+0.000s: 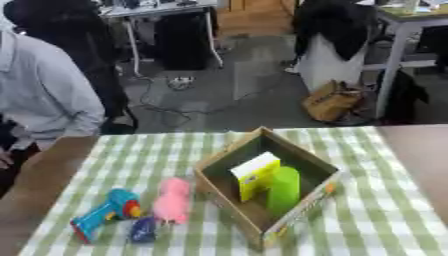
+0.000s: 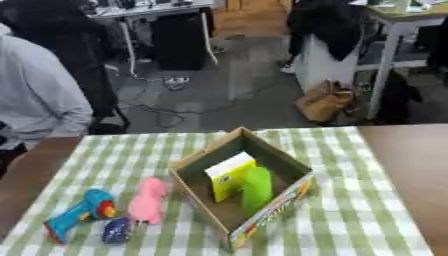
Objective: Pick up objects on the table and place them in the box.
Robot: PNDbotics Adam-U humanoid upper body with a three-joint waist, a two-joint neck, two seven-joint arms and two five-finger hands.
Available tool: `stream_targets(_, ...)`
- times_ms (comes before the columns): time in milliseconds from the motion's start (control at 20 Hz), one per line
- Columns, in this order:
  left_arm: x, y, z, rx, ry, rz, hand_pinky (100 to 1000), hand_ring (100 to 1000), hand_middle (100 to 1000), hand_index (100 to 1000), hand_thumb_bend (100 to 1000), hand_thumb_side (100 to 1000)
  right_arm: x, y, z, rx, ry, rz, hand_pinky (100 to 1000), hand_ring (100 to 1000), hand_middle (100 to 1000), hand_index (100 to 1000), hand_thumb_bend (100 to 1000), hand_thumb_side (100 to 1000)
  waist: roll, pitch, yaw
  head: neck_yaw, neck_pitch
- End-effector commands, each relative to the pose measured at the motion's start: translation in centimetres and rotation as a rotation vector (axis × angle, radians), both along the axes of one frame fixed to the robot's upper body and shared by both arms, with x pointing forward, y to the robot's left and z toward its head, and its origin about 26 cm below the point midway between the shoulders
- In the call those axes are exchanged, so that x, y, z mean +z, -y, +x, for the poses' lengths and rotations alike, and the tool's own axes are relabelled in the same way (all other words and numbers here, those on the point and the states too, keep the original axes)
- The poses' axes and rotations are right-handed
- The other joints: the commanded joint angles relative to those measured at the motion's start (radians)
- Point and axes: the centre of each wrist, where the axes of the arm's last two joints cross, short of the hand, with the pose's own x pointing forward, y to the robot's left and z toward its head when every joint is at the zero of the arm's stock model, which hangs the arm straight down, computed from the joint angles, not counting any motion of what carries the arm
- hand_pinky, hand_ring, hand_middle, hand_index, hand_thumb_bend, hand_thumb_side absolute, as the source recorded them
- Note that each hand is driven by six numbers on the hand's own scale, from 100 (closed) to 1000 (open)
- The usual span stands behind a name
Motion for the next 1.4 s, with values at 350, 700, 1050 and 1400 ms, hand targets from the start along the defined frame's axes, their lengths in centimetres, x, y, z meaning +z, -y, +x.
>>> stream_targets(350, 1.1, -0.4, -0.5, 0.022, 0.035, 0.023, 832, 888, 957, 1000, 430, 1000, 1.2, 0.2, -0.4, -0.007, 0.039, -0.029, 830, 894, 836, 950, 100, 1000, -0.018, -0.017, -0.001, -0.008, -0.002)
stream_targets(700, 1.2, -0.4, -0.5, 0.033, 0.035, 0.019, 831, 886, 954, 1000, 438, 1000, 1.2, 0.2, -0.4, -0.007, 0.04, -0.029, 830, 894, 836, 950, 100, 1000, -0.015, -0.018, -0.002, -0.009, -0.005)
stream_targets(1050, 1.0, -0.5, -0.5, 0.053, 0.006, 0.018, 824, 884, 941, 1000, 433, 1000, 1.2, 0.2, -0.4, -0.01, 0.04, -0.029, 830, 894, 836, 950, 100, 1000, -0.015, -0.019, -0.003, -0.008, -0.005)
stream_targets(1400, 0.8, -3.3, -0.2, 0.453, -0.506, 0.258, 788, 876, 885, 947, 182, 973, 1.2, 0.3, -0.5, -0.016, 0.034, -0.044, 829, 894, 836, 949, 100, 1000, 0.007, -0.023, 0.003, -0.011, 0.006)
